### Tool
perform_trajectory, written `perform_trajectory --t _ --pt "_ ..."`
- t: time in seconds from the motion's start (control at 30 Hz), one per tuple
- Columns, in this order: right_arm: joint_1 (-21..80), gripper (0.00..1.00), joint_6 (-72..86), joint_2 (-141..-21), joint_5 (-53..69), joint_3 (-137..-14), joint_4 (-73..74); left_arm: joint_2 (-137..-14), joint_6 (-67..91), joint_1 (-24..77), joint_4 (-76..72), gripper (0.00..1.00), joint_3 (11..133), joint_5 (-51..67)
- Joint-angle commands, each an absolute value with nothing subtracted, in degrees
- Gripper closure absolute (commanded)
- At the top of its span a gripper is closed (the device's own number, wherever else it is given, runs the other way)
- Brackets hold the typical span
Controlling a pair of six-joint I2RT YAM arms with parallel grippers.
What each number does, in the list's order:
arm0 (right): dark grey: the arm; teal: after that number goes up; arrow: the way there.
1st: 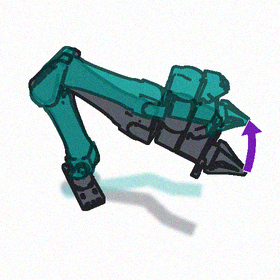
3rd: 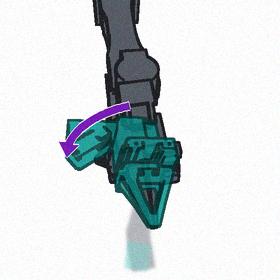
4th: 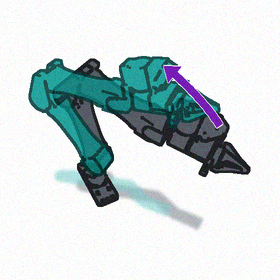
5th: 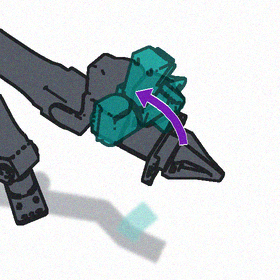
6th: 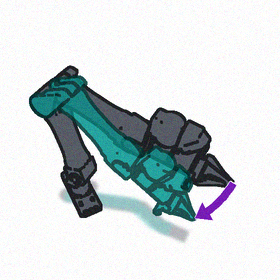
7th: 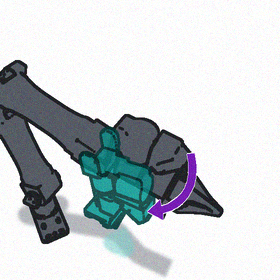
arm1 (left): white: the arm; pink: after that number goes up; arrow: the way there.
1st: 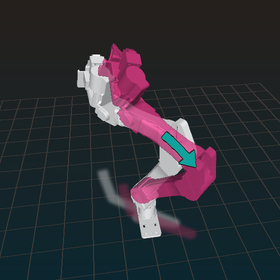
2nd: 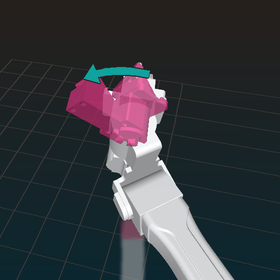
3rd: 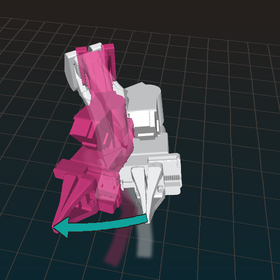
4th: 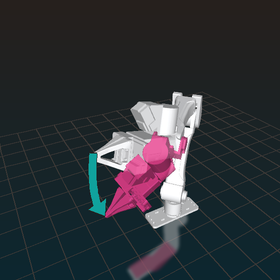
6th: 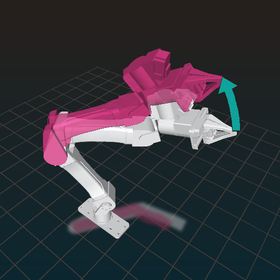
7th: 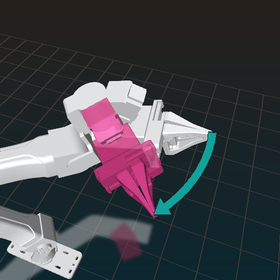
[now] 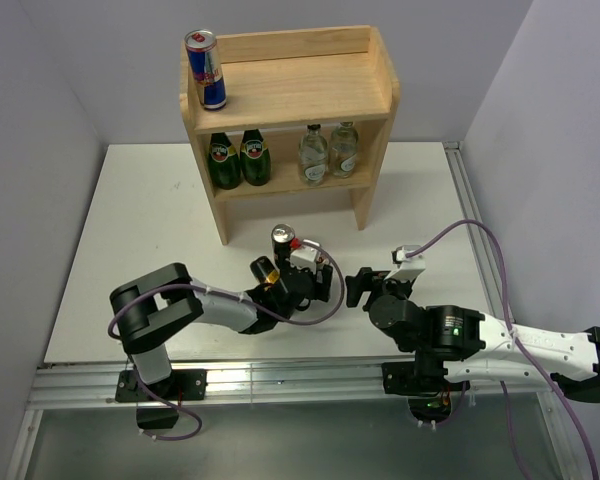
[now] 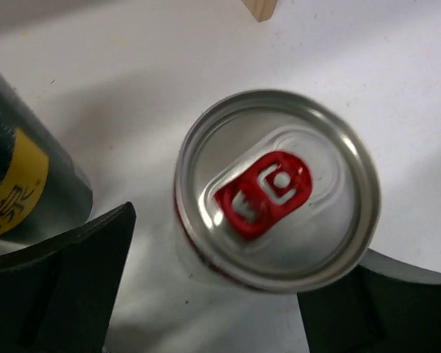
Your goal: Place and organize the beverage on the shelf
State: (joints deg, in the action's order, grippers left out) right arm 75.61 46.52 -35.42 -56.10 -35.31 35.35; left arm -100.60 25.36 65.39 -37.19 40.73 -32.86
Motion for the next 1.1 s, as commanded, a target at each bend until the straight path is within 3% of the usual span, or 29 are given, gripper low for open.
perform_trajectory --t 0.0,0.03,0.07,0.17,0.2,0.23,0.27,0.47,0.73,1.07 --pt "75.8 0.15 46.3 -35.7 -57.4 -35.0 33.8 -102.6 23.4 64.7 -42.2 0.14 43.6 -33.0" --pt "75.8 0.15 46.3 -35.8 -57.4 -35.0 33.8 -103.3 23.3 64.4 -42.6 0.17 43.8 -32.2" --pt "75.8 0.15 46.2 -35.8 -57.4 -34.9 33.7 -103.5 23.5 64.1 -42.6 0.30 44.0 -31.8" --pt "75.8 0.15 46.2 -35.8 -57.5 -35.0 33.7 -104.3 23.6 63.7 -42.8 0.50 44.6 -31.6" --pt "75.8 0.15 46.2 -35.8 -57.4 -35.0 33.7 -104.3 23.6 63.6 -41.9 0.66 44.8 -31.6" --pt "75.8 0.15 46.3 -35.8 -57.5 -35.0 33.7 -104.2 23.6 63.6 -41.3 0.74 45.3 -31.7" --pt "75.8 0.15 46.3 -35.8 -57.6 -35.0 33.7 -103.1 23.8 63.6 -40.4 0.99 45.4 -32.3" --pt "75.8 0.15 46.3 -35.6 -57.8 -34.9 33.7 -91.4 23.2 65.5 -23.8 1.00 49.5 -36.0" --pt "75.8 0.15 46.3 -34.4 -57.7 -34.5 33.5 -80.2 20.6 65.7 5.9 1.00 70.7 -37.4" --pt "75.8 0.15 46.2 -31.4 -57.9 -33.8 33.2 -86.4 11.1 59.0 24.2 1.00 109.6 -37.0"
